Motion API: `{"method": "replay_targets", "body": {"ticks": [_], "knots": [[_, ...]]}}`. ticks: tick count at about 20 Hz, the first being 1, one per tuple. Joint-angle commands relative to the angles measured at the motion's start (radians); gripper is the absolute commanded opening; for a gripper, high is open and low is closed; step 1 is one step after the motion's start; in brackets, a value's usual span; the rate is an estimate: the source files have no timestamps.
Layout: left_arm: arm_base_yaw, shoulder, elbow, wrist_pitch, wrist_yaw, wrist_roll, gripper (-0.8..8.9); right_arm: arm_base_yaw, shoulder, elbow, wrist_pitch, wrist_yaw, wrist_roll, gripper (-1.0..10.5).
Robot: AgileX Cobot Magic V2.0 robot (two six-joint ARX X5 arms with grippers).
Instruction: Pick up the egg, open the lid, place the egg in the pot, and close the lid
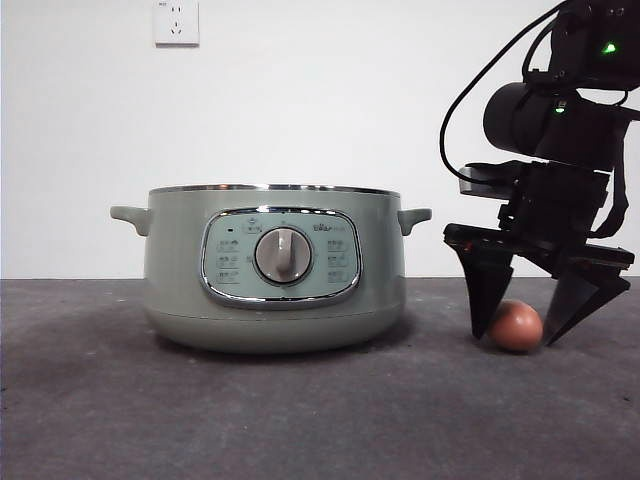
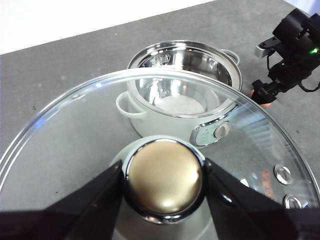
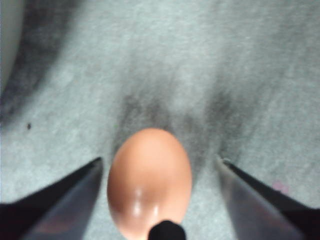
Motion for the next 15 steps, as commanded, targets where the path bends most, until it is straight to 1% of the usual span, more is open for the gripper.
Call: {"method": "replay_targets", "body": {"ticks": [1, 4, 7, 10, 12, 15], "knots": [[0.002, -0.010, 0.010, 0.045, 0.000, -0.011, -0.08, 0.003, 0.015, 0.002, 0.016, -0.002, 0.013, 1.8], [0.002, -0.010, 0.010, 0.037, 0.000, -0.011, -0.08, 0.003, 0.015, 0.002, 0.025, -0.002, 0.013, 1.8], [0.002, -0.010, 0.010, 0.038, 0.000, -0.011, -0.08, 0.010, 0.014, 0.002, 0.024, 0.000, 0.012, -0.2], [0.002, -0.009, 0.010, 0.035, 0.000, -0.011, -0.08, 0.015, -0.005, 0.002, 0.006, 0.000, 0.009, -0.2], [0.002, -0.009, 0.010, 0.018, 0.000, -0.010, -0.08, 0.015, -0.064, 0.002, -0.009, 0.001, 0.008, -0.2], [0.002, -0.008, 0.010, 0.009, 0.001, -0.010, -0.08, 0.016, -0.208, 0.010, -0.015, 0.000, 0.027, -0.2]]}}
